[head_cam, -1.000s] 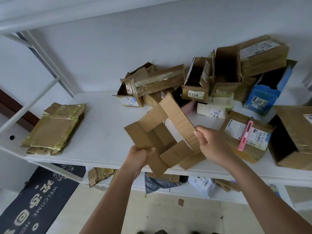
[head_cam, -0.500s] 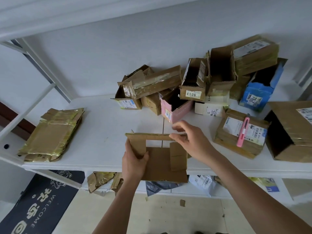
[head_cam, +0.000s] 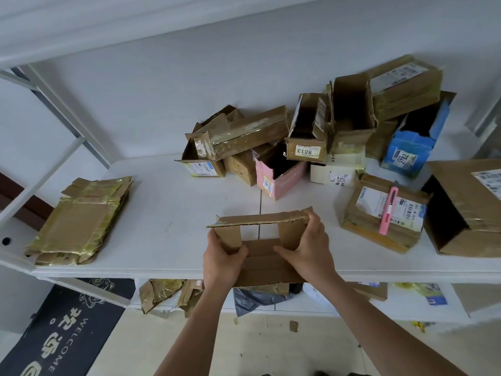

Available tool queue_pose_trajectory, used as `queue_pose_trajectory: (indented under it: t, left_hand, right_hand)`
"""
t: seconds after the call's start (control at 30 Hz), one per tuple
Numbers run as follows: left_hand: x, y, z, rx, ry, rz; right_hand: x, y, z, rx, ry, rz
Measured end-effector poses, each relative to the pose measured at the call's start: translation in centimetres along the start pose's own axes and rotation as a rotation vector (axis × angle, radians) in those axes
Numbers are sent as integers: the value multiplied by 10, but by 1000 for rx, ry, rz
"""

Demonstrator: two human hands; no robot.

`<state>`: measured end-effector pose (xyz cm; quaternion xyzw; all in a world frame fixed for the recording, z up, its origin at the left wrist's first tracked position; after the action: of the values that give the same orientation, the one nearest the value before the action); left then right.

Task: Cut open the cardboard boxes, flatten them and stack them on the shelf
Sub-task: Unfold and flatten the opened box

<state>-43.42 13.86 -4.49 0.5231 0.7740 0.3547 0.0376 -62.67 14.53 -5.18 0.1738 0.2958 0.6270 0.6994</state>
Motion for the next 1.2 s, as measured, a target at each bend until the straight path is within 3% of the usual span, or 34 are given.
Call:
queue_pose_trajectory:
  t: [0.13,0.23,0.3,0.43,0.53,0.67,0.73,0.77,0.87,0.9,0.97,1.03,1.2]
  left_hand:
    - [-2,8,-2,101,32,190]
    - [-12,32,4,480,213,397]
    - [-20,45,14,741,347,497]
    - [-24,48,43,895,474,692]
    - [-24,42,67,902,563,690]
    - [-33,37,83,849,685,566]
    - [-37,30,79,680,672,401]
    - [-39,24,76,478,625,270]
    - [-44,7,64,-323,205,-52]
    - [-44,3,61,-499,27,-73]
    - [-43,-8,57,-662,-169,69]
    - [-38,-20,63,-750,-174,202]
    - [-37,-30,79,-851,-175,161]
  right_hand:
    - [-13,11,-7,-102,72,90]
    - [-21,32,-15,-123,188,198]
    - [-26,41,-20,-58,288,263]
    - [-26,29,-30,260,351,611]
    - [-18,13,-44,248,227,834]
    - [-12,-3,-59,164,79,903]
    - [-14,-13,-62,149,59,794]
    - [-14,-20,-62,197,79,712]
    - [-5,-46,-58,427,125,519]
    - [1,-55,-56,473,128,479]
    - [9,-68,-56,549,150,431]
    - [12,-73,-59,611,166,429]
    - [8,-73,-60,664,195,436]
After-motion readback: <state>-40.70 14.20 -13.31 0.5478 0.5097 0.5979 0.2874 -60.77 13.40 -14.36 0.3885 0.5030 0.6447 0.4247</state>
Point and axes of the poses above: each hand's wrist, its own x-axis away from the middle knuckle, its own y-axis out of the back of the hand, z = x × y, the point moved 1 cm from there along -x, towards the middle knuckle, and after that the axes turned 15 degrees about y, right-handed, at the moved point
